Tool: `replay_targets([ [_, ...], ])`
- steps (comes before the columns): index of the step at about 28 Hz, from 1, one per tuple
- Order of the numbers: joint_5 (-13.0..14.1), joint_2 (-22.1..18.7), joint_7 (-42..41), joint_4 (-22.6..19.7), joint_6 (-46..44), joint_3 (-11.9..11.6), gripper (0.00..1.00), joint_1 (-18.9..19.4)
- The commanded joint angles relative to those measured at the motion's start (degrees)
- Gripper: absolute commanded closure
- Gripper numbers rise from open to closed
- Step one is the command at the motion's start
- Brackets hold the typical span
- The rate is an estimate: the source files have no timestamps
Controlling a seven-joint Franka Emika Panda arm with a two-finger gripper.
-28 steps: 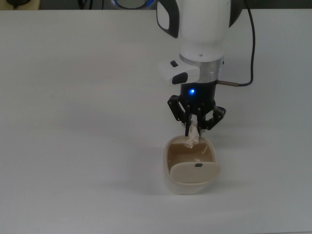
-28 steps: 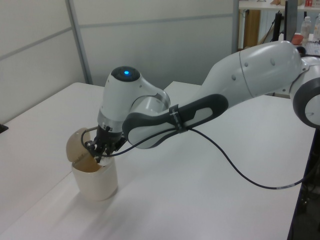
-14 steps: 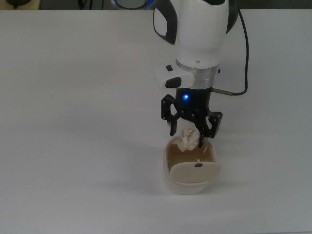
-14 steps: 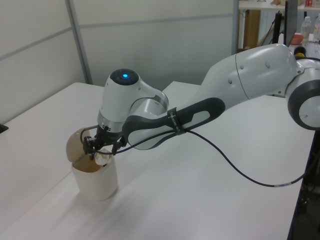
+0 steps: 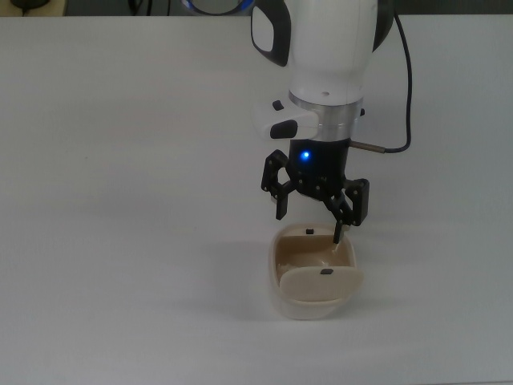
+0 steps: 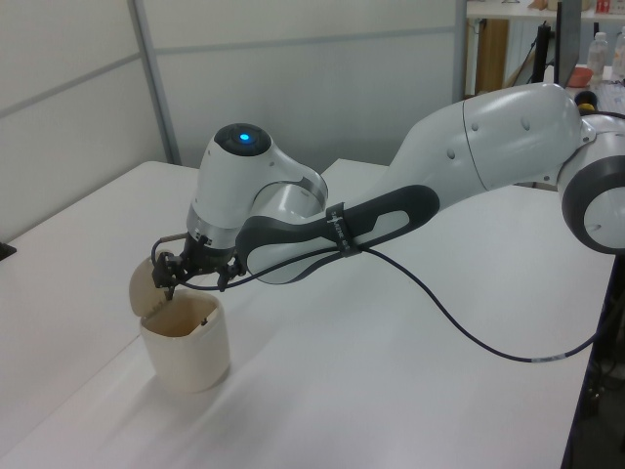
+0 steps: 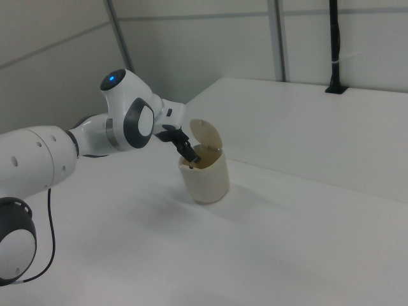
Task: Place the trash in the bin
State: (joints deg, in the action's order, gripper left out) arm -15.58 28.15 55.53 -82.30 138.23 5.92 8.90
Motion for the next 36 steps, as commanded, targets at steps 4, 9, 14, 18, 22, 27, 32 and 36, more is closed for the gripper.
replay_targets([
  [4, 0.2, -3.9, -5.2, -2.2, -7.3, 0.1, 0.00, -1.7],
  [9, 7.1, -5.5, -19.3, -1.9, -18.0, 0.0, 0.00, -3.4],
  [14, 10.1, -8.5, -32.4, -1.9, -30.0, -0.4, 0.00, -5.2],
  [18, 10.2, -9.7, -38.4, -1.9, -35.6, -0.3, 0.00, -7.7],
  [22, 9.9, -10.5, -43.6, -1.9, -39.9, -0.5, 0.00, -10.4],
  [27, 9.4, -11.1, -46.0, -1.9, -40.5, -0.5, 0.00, -14.2],
  [32, 9.4, -11.5, -47.9, -1.9, -40.7, -0.5, 0.00, -17.3],
  [36, 9.2, -11.5, -48.1, -1.8, -40.7, -0.7, 0.00, -17.9],
])
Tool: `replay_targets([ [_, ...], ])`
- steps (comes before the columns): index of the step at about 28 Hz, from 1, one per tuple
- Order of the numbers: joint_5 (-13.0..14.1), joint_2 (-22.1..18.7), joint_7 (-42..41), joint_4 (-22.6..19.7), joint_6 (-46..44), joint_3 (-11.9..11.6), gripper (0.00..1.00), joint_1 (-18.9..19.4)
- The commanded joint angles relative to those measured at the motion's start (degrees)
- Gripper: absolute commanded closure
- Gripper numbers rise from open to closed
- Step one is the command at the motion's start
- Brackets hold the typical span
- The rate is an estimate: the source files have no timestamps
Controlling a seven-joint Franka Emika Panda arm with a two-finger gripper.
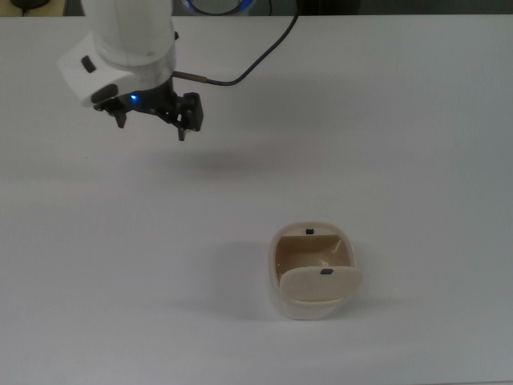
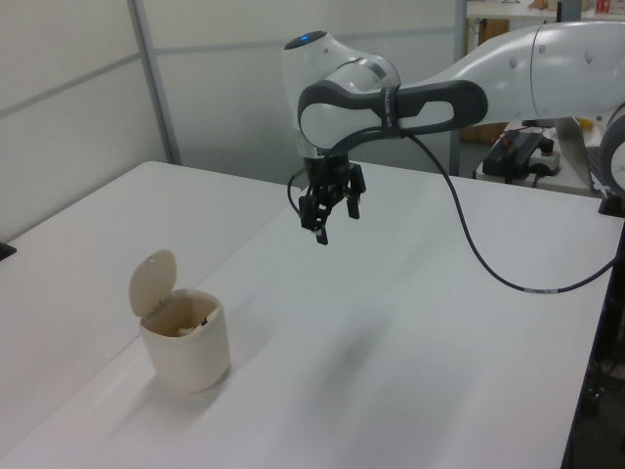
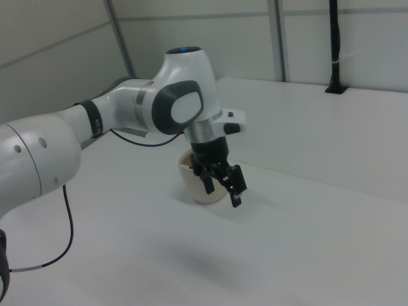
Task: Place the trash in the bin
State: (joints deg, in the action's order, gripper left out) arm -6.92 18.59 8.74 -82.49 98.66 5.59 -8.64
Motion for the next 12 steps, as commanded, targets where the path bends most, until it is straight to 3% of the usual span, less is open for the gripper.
replay_targets([
  [1, 0.5, -2.1, -1.4, -1.6, -1.1, -0.7, 0.00, -0.7],
  [12, 0.5, -3.3, -3.6, -1.6, -3.7, -1.7, 0.00, -0.9],
])
